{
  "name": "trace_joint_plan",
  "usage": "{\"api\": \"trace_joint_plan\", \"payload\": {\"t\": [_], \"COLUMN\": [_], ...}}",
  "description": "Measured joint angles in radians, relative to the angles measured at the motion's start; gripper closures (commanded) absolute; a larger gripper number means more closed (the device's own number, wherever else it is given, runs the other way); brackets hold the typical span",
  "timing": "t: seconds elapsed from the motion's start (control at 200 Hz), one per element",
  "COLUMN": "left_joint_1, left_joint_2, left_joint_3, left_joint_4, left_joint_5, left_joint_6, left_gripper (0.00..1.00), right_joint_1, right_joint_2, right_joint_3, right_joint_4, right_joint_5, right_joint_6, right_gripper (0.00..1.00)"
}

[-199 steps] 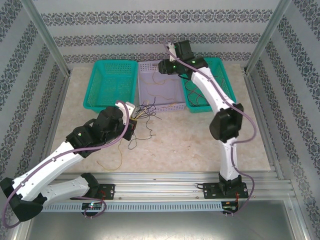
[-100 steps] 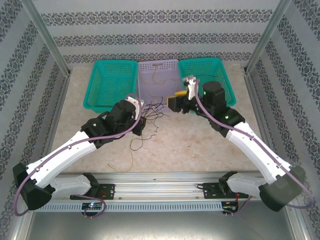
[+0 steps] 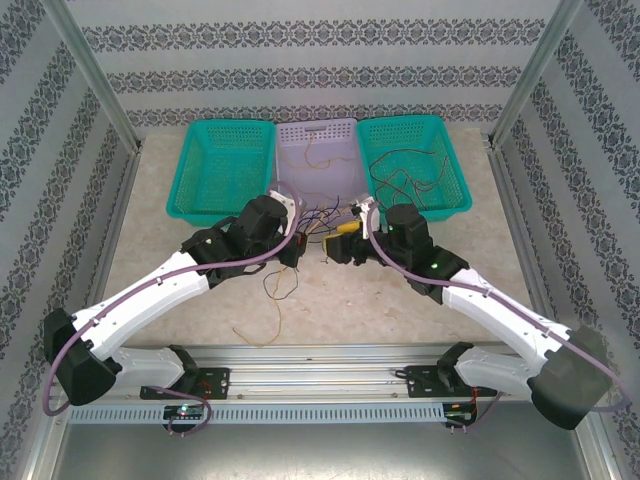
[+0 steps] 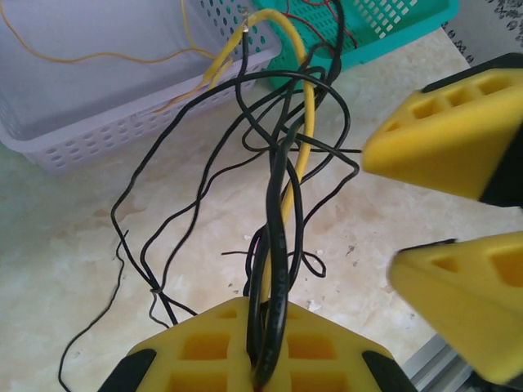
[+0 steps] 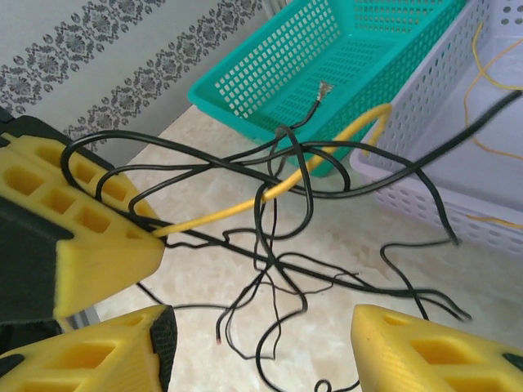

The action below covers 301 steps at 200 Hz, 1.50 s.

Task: Untangle the cables

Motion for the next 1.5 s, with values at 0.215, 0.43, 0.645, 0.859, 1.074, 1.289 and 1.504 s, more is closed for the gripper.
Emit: {"api": "trace_joint_plan", "payload": {"t": [0.215, 0.43, 0.645, 0.859, 1.074, 1.289, 1.504], "left_joint_1": [0.000, 0.000, 0.000, -0.001, 0.035, 0.072, 0.113], "left_joint_2": [0.000, -0.005, -0.031, -0.010, 0.034, 0.055, 0.046], "left_joint_3": [0.002, 0.002, 0.002, 0.068, 0.153, 0.177, 0.102], "left_joint_4": [0.009, 0.009, -0.015, -0.021, -0.089, -0.169, -0.227], "left_joint_5": [0.008, 0.022, -0.002, 0.036, 0.090, 0.134, 0.084], "left_joint_6": [-0.014, -0.017, -0.001, 0.039, 0.096, 0.152, 0.151], "left_gripper": [1.00, 1.00, 1.00, 1.00, 1.00, 0.91, 1.00], "right_joint_1": [0.006, 0.007, -0.020, -0.145, -0.298, -0.407, -0.436], "right_joint_2": [0.060, 0.035, -0.179, -0.408, -0.534, -0.613, -0.599], "right_joint_3": [-0.001, -0.025, -0.100, -0.142, -0.132, -0.104, -0.048], "right_joint_4": [0.046, 0.069, 0.015, -0.099, -0.282, -0.372, -0.465], "right_joint_5": [0.027, 0.091, 0.242, 0.231, 0.265, 0.233, 0.334], "right_joint_6": [-0.005, -0.029, -0.039, -0.018, 0.023, 0.066, 0.086], "right_gripper": [0.64, 1.00, 1.00, 1.00, 1.00, 1.00, 1.00]}}
